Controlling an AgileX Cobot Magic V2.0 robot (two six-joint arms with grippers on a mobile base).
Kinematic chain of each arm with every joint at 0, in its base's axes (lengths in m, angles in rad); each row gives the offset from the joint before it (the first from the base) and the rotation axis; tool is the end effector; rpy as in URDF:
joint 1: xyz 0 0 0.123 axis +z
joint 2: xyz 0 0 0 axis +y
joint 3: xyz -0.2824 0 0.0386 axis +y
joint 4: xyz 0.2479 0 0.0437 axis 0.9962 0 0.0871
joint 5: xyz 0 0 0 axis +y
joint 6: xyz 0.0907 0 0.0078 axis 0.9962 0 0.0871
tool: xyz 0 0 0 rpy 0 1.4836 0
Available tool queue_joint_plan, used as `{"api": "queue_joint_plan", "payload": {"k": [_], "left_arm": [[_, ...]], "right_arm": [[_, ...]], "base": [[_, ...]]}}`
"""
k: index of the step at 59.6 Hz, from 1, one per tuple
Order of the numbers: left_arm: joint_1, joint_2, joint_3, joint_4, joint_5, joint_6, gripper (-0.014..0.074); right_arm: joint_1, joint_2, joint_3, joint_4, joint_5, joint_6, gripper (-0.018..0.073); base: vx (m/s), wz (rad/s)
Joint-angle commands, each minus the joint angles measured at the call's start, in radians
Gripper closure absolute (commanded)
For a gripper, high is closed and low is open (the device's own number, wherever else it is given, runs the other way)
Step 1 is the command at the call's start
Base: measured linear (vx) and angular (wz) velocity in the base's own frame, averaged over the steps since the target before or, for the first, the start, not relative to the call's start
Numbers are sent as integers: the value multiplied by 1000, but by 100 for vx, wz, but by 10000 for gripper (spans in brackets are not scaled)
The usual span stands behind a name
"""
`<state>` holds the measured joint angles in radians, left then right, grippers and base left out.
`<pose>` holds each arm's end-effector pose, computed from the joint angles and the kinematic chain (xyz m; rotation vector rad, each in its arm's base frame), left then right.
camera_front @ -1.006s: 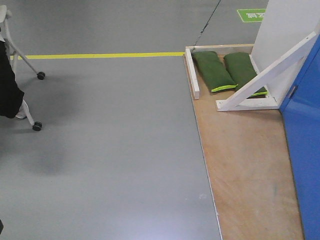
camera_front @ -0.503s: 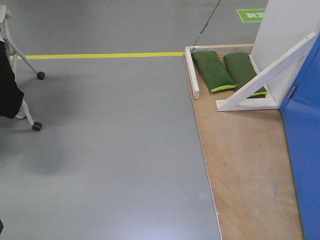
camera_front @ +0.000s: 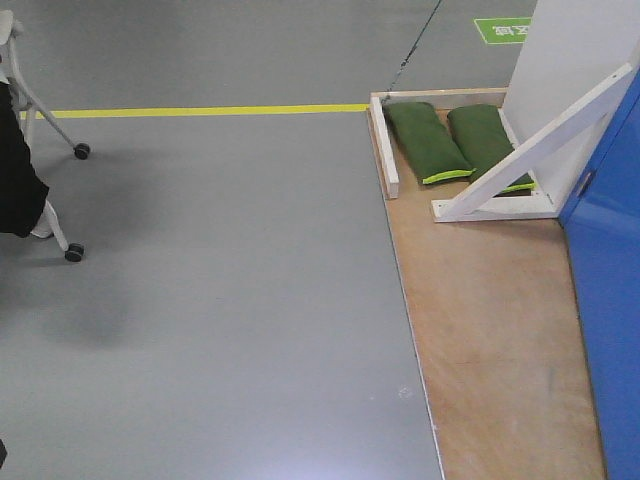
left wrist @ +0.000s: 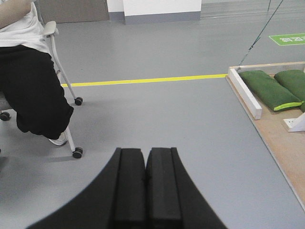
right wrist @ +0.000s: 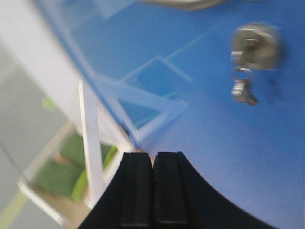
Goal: Move to blue door and open it
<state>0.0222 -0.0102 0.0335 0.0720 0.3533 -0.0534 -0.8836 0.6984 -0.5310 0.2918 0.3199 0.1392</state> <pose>0.0532 0.0035 0.1706 -0.0247 1.8594 0.0484 0.0978 -0.1062 0.3016 1.1402 1.5978 -0.2183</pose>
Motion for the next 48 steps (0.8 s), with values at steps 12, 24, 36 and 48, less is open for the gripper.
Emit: {"api": "queue_joint_plan", "payload": {"k": [12, 24, 36, 48], "left_arm": [[-5, -17, -35, -5, -76, -4, 526], [-5, -17, -35, -5, -76, -4, 526], [-5, -17, -35, -5, -76, -4, 526], [-5, -17, -35, -5, -76, -4, 526]], "right_arm": [[-347, 90, -58, 560, -138, -10, 564], [-440, 234, -239, 689, -144, -11, 564], [-441, 387, -487, 715, -163, -11, 564], [-441, 503, -696, 740, -235, -11, 564]], "base": [[0, 0], [0, 0], [0, 0], [0, 0]]}}
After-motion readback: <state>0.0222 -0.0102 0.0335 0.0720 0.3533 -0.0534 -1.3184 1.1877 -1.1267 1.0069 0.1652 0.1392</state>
